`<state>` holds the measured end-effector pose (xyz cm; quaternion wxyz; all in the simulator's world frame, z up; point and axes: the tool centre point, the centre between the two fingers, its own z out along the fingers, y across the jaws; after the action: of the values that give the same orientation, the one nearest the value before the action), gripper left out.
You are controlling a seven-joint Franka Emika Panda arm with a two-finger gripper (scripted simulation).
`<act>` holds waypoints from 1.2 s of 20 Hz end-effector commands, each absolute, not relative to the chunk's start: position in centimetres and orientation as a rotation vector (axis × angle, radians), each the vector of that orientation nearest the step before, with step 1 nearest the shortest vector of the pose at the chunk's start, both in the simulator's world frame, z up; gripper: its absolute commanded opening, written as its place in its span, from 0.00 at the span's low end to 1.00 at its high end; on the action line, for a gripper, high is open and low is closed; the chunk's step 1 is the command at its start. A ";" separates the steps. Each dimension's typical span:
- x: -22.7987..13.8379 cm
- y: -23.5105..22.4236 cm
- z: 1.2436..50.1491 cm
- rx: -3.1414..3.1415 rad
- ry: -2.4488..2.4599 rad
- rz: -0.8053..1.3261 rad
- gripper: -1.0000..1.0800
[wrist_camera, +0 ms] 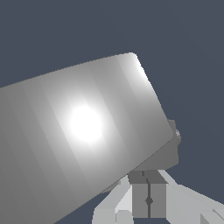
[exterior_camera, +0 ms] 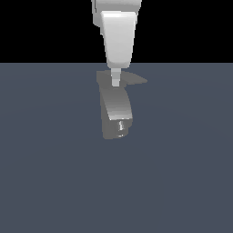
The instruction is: Turn on the faucet by rotating a designated handle.
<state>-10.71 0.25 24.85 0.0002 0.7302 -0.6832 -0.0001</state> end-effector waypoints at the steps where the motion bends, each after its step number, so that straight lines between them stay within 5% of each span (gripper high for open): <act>1: -10.8 -2.5 24.9 2.265 -2.178 0.000 0.00; 24: -5.4 -8.3 24.8 2.273 -2.169 0.000 0.00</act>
<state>-5.90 -7.06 24.86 0.0008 0.7283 -0.6853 -0.0011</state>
